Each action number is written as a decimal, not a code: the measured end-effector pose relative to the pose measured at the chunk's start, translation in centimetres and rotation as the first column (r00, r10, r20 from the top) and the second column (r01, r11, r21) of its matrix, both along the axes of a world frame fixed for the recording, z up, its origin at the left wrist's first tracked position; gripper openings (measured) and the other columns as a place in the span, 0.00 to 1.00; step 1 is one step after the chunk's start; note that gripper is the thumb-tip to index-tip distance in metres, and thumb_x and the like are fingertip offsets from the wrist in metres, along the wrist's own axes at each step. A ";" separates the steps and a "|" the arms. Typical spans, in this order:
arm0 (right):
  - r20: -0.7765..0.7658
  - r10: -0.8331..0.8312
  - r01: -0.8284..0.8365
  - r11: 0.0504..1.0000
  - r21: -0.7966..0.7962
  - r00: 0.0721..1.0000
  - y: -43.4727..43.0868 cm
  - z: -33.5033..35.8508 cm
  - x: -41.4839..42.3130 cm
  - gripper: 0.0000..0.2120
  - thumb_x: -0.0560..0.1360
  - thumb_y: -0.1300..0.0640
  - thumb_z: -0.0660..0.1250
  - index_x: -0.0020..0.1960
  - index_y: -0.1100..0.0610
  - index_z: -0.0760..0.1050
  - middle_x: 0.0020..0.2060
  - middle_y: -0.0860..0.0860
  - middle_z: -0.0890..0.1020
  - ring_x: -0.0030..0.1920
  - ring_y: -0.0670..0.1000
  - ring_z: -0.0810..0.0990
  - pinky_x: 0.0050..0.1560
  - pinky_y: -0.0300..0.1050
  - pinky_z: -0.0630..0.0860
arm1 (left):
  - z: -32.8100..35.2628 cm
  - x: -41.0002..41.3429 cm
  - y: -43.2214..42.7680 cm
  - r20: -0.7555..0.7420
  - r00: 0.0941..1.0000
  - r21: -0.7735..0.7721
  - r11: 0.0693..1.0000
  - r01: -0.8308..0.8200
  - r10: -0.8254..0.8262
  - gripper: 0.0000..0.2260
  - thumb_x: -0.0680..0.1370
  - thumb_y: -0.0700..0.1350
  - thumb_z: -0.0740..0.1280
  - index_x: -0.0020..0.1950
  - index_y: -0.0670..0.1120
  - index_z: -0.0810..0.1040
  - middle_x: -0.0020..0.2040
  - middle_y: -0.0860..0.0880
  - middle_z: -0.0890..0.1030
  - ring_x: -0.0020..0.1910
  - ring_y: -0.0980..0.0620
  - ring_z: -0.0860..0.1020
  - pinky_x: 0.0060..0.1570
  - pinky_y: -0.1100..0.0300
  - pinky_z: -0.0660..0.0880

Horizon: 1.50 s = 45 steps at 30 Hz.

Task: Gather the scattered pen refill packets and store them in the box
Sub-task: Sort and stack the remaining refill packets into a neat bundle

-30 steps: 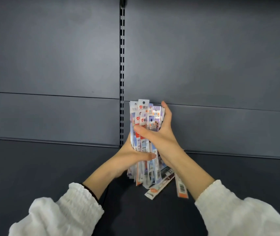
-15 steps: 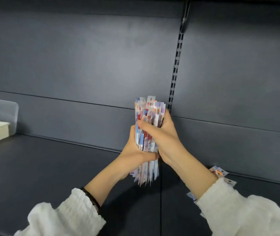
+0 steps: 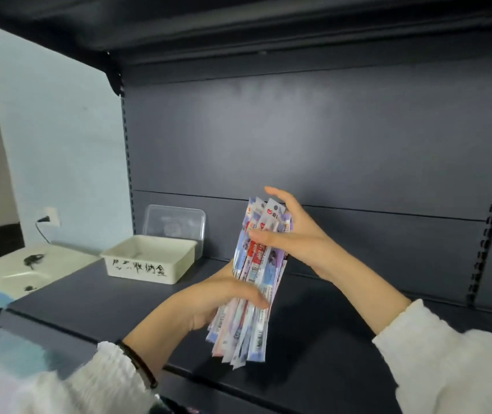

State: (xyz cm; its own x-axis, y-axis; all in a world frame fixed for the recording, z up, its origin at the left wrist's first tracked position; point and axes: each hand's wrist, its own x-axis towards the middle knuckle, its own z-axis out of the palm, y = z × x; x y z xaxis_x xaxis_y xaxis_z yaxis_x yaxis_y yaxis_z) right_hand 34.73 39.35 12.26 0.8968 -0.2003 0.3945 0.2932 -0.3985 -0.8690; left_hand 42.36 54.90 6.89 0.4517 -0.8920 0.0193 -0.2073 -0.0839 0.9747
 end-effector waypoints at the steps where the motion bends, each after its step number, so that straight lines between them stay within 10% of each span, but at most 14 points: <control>1: 0.000 0.007 -0.007 1.000 -0.015 1.000 1.3 0.1 1.2 0.34 0.69 0.55 0.75 0.67 0.38 0.63 0.53 0.44 0.80 0.49 0.42 0.83 0.41 0.35 0.80 | 0.0 1.0 1.4 -0.001 1.000 0.005 1.000 -0.014 0.014 0.29 0.64 0.37 0.72 0.64 0.52 0.72 0.54 0.48 0.83 0.52 0.52 0.82 0.51 0.58 0.77; 11: 0.116 0.044 -0.057 0.992 0.111 0.992 8.0 0.0 12.1 0.23 0.70 0.59 0.74 0.61 0.45 0.72 0.53 0.50 0.81 0.55 0.51 0.82 0.48 0.47 0.82 | 2.5 11.5 9.3 0.255 0.963 0.014 0.995 -0.097 0.091 0.36 0.68 0.37 0.74 0.69 0.58 0.63 0.55 0.55 0.80 0.50 0.63 0.80 0.52 0.67 0.76; 14: 0.171 0.031 -0.064 0.980 0.189 0.985 8.8 0.1 15.8 0.22 0.70 0.61 0.74 0.60 0.46 0.73 0.54 0.54 0.81 0.56 0.55 0.81 0.52 0.53 0.81 | 3.3 15.8 9.9 0.369 0.925 0.052 0.992 -0.118 0.090 0.38 0.66 0.42 0.76 0.68 0.61 0.60 0.57 0.54 0.79 0.55 0.57 0.79 0.61 0.53 0.74; 27: 0.288 -0.097 0.015 0.962 0.272 0.953 8.1 -0.3 27.9 0.23 0.71 0.65 0.72 0.60 0.47 0.72 0.54 0.52 0.81 0.51 0.47 0.82 0.47 0.44 0.80 | 4.4 32.5 7.2 0.542 0.840 0.088 0.996 -0.018 -0.033 0.40 0.66 0.42 0.77 0.69 0.61 0.59 0.59 0.55 0.77 0.62 0.56 0.75 0.62 0.53 0.72; 35: 0.154 -0.188 0.122 0.925 0.361 0.970 8.5 -7.0 29.0 0.25 0.72 0.65 0.71 0.66 0.51 0.69 0.55 0.55 0.81 0.51 0.51 0.84 0.44 0.43 0.82 | 0.6 36.8 6.4 0.486 0.794 0.392 0.903 0.176 -0.366 0.41 0.68 0.42 0.78 0.71 0.57 0.55 0.60 0.54 0.76 0.59 0.56 0.78 0.55 0.59 0.77; 45: 0.101 -0.280 0.263 0.953 0.153 0.955 8.3 -10.3 28.8 0.13 0.77 0.62 0.66 0.58 0.48 0.71 0.53 0.54 0.81 0.51 0.48 0.83 0.47 0.40 0.80 | -3.3 37.3 7.4 0.514 0.846 0.071 0.990 0.123 -0.143 0.35 0.69 0.58 0.74 0.70 0.60 0.60 0.63 0.55 0.73 0.59 0.59 0.77 0.58 0.54 0.77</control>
